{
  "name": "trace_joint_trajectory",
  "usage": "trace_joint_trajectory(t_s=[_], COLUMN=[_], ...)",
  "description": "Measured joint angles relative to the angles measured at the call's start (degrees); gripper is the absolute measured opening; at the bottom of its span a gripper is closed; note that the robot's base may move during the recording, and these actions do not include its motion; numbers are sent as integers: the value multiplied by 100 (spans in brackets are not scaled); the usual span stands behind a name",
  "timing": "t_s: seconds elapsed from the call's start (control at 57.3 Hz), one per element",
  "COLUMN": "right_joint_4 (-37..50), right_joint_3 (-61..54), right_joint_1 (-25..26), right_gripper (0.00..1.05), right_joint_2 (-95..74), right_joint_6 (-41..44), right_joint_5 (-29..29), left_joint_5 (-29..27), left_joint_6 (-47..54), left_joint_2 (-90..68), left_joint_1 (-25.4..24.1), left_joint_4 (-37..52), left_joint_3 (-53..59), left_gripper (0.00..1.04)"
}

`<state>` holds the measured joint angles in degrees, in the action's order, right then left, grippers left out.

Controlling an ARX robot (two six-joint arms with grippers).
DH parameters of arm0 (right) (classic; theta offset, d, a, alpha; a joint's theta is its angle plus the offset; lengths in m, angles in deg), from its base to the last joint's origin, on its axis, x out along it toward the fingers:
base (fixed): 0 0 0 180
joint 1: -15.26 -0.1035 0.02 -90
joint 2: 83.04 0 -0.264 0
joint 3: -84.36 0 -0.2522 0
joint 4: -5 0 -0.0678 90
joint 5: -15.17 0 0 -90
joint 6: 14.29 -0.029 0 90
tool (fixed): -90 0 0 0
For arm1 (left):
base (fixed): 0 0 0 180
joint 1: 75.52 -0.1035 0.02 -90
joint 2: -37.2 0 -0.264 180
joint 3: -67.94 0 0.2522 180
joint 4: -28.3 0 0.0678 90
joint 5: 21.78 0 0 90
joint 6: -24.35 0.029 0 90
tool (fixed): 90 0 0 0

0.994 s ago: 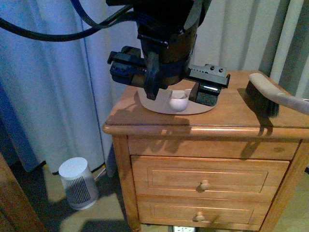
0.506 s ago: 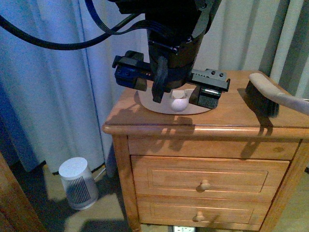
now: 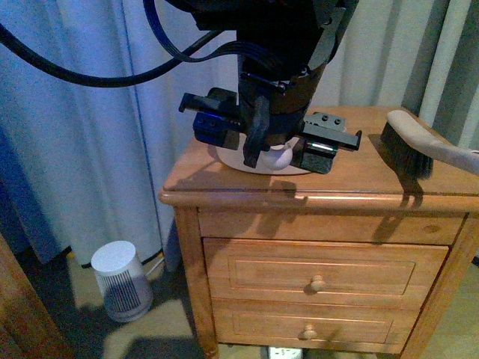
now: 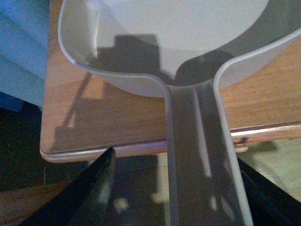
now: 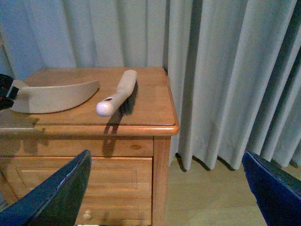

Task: Clean up trash

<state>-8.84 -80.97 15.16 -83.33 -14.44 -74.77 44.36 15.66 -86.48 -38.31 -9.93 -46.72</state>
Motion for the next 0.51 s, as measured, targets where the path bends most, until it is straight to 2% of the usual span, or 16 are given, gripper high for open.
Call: trace_joint_trajectory(t_s=[0.174,0.506], right_joint_4=[0,0], right_joint_3=[0,0], right_joint_1=[0,0], right_gripper=[97,97], right_joint_2=[0,0], right_joint_6=[0,0], right_joint_5=[0,0], left_joint_5=[4,24], left_joint_6=[-20,-20], left_joint_2=[0,55], left_joint_1=[0,-20], left_joint_4=[-13,216], left_joint_3=[0,127], left_gripper=[31,30])
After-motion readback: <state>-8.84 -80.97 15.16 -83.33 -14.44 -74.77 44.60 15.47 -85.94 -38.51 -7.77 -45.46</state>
